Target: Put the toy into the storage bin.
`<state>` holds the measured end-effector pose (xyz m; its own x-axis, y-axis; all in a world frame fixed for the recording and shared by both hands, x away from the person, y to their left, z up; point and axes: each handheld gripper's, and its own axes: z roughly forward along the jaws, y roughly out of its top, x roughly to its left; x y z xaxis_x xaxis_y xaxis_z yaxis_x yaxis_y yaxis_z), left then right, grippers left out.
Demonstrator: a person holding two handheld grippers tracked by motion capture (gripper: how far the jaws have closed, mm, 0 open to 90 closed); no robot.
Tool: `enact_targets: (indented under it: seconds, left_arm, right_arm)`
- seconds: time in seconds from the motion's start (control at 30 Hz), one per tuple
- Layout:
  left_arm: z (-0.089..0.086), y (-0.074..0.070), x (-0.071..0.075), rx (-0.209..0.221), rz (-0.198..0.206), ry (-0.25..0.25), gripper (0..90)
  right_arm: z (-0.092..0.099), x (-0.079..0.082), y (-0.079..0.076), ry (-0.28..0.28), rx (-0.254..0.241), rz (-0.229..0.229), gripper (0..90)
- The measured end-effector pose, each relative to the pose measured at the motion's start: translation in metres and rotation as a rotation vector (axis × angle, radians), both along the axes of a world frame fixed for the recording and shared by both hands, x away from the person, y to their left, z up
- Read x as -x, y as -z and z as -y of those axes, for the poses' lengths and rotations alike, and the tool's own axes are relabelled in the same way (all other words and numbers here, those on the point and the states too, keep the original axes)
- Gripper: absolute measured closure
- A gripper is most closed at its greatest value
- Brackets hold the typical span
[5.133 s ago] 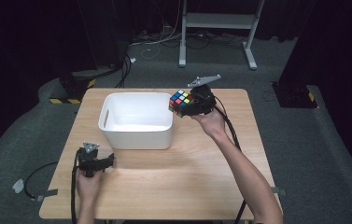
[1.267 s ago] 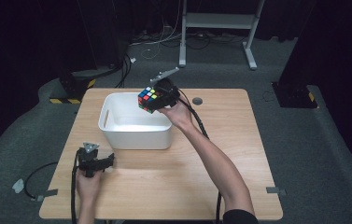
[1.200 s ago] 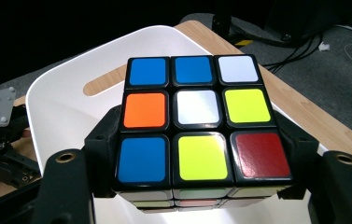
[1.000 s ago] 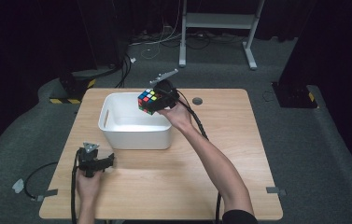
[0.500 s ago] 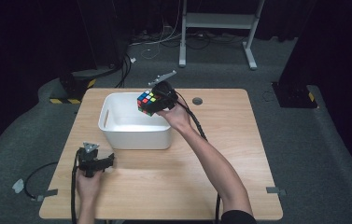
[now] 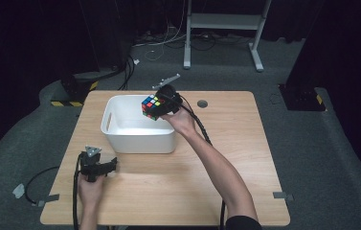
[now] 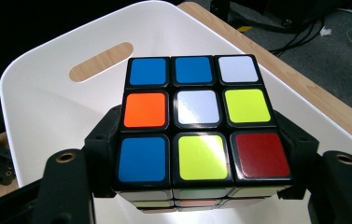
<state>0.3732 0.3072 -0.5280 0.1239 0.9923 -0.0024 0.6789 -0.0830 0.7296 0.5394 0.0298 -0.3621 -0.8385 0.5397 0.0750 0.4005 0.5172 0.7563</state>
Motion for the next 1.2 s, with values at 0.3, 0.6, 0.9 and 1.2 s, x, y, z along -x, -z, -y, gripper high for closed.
enact_targets:
  seconds: [0.3,0.6,0.9,1.2]
  left_arm:
    - [0.000,0.000,0.000,-0.004,0.000,0.000,15.6]
    - [0.000,0.000,0.000,-0.004,0.000,0.000,15.5]
    - [0.000,0.000,0.000,-0.003,0.000,-0.001,15.6]
    - [0.000,0.000,0.000,-0.001,0.000,-0.001,15.6]
  right_arm:
    - [0.001,-0.003,0.006,0.013,0.008,-0.004,33.6]
    - [0.002,-0.004,0.011,0.021,0.009,-0.007,33.5]
    - [-0.001,-0.003,0.013,0.008,0.021,0.003,33.5]
    - [0.001,-0.001,0.019,0.011,0.020,0.000,33.5]
